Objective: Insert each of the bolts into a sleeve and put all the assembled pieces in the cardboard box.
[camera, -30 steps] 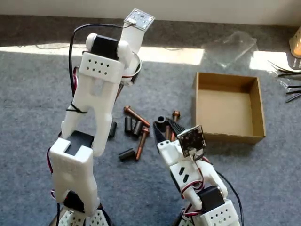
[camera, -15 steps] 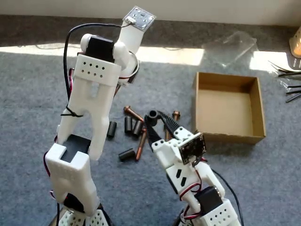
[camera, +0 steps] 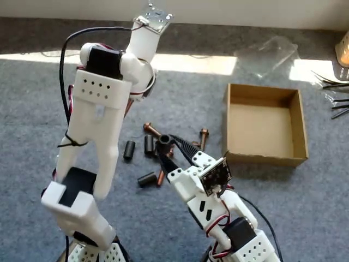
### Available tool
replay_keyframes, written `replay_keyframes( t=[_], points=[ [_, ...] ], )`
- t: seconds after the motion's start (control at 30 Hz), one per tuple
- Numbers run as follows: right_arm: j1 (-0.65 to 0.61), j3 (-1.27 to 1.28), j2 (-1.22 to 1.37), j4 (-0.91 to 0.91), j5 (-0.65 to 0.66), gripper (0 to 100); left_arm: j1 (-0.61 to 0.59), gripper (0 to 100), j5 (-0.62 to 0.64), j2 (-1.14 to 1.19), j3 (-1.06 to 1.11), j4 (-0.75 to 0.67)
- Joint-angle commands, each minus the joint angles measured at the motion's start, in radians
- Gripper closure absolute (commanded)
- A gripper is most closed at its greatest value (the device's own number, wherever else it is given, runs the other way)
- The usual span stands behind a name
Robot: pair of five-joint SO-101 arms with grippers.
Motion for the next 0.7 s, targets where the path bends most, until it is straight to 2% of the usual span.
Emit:
replay_keyframes(
  t=[0.0,0.1,0.23,0.47,0.67],
  points=[
    [0.064,0.09,-0.007,-0.041,0.008,99.5,-0.016,100,-0.011,-0.171,0.17,-0.129],
    [0.077,0.097,-0.007,-0.041,0.008,99.5,-0.015,100,-0.012,-0.269,0.369,-0.256],
    [0.073,0.097,-0.007,-0.038,0.006,99.5,-0.016,100,-0.094,-0.427,0.631,-0.42],
    [0.033,0.099,-0.007,-0.042,0.006,99.5,-0.008,100,-0.094,-0.728,0.961,-0.68],
    [0.027,0.099,-0.007,-0.038,0.006,99.5,0.007,100,-0.092,-0.941,1.23,-0.98]
  ],
)
